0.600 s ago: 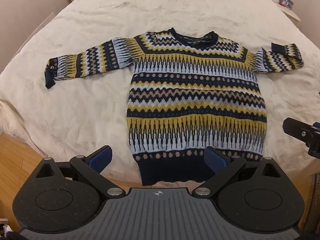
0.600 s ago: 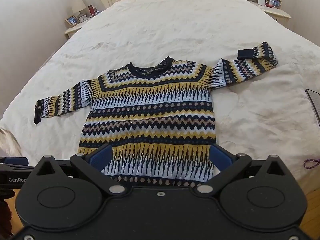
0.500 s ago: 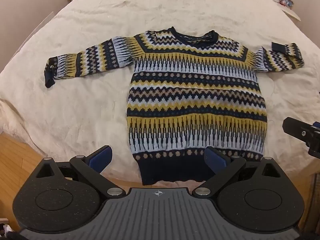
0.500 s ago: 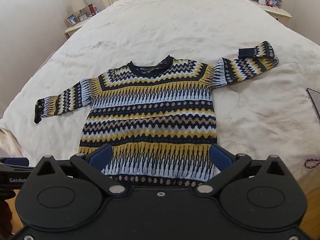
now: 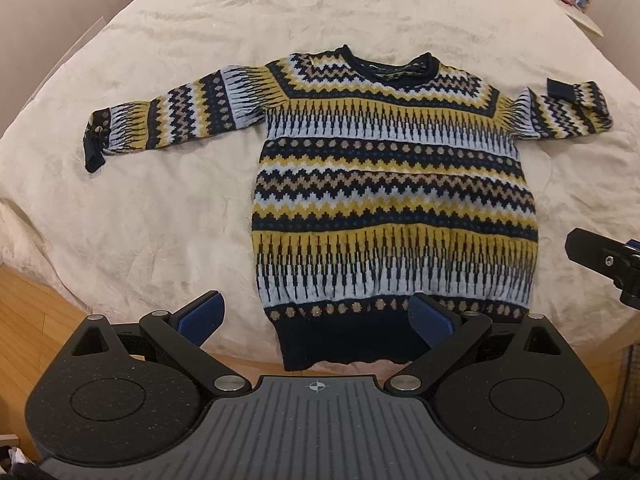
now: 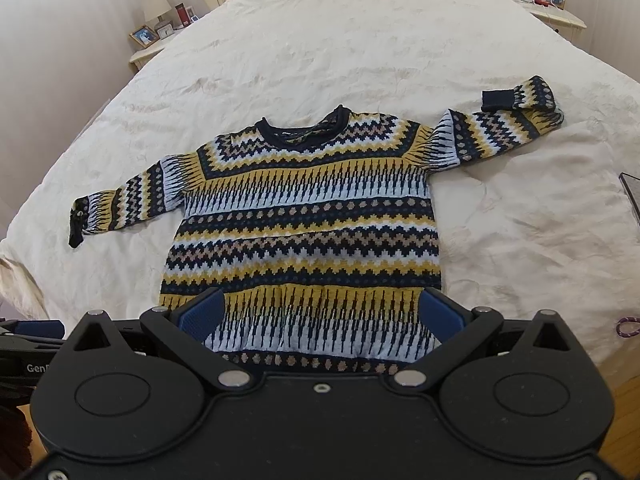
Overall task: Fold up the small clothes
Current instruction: 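Move the right tool toward the dark cuff of one sweater sleeve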
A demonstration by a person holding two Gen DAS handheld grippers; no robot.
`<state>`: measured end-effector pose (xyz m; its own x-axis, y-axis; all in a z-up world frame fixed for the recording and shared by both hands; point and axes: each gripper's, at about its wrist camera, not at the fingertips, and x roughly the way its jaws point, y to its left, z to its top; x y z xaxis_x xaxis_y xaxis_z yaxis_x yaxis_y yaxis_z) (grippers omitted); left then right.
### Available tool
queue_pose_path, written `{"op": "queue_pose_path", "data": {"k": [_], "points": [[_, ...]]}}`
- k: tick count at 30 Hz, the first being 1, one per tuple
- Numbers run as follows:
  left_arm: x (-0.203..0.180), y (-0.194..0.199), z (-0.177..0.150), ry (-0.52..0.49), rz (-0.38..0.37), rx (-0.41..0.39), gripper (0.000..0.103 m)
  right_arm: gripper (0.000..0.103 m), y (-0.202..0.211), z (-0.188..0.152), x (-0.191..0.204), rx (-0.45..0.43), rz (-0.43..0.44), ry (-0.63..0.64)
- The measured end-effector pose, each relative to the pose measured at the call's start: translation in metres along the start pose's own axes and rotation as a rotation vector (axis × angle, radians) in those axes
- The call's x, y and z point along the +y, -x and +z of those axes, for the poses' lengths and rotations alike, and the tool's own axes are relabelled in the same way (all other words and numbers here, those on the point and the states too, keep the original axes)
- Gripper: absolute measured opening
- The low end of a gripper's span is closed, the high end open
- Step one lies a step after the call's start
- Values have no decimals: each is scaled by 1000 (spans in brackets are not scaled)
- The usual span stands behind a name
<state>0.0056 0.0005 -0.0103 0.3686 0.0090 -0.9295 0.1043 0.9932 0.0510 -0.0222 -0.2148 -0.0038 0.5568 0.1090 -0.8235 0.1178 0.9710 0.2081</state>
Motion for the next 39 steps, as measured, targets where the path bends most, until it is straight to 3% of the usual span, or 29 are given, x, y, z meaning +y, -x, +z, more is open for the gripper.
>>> {"op": "queue_pose_path", "data": {"k": [11, 18, 26, 33, 39], "points": [[0, -7, 5, 9, -24, 23, 100, 102, -9, 3, 2, 13, 7, -3], [-1, -11, 12, 39, -91, 10, 100, 102, -13, 6, 0, 25, 11, -8], [-4, -20, 31, 40, -70, -13, 100, 102, -24, 17, -13, 39, 9, -29], [-11, -24, 64, 71, -89, -81, 100, 102, -38, 46, -34, 3, 14, -65], [-24, -28, 97, 74, -93, -175, 100, 102, -53, 77, -58, -88, -10, -87]]}}
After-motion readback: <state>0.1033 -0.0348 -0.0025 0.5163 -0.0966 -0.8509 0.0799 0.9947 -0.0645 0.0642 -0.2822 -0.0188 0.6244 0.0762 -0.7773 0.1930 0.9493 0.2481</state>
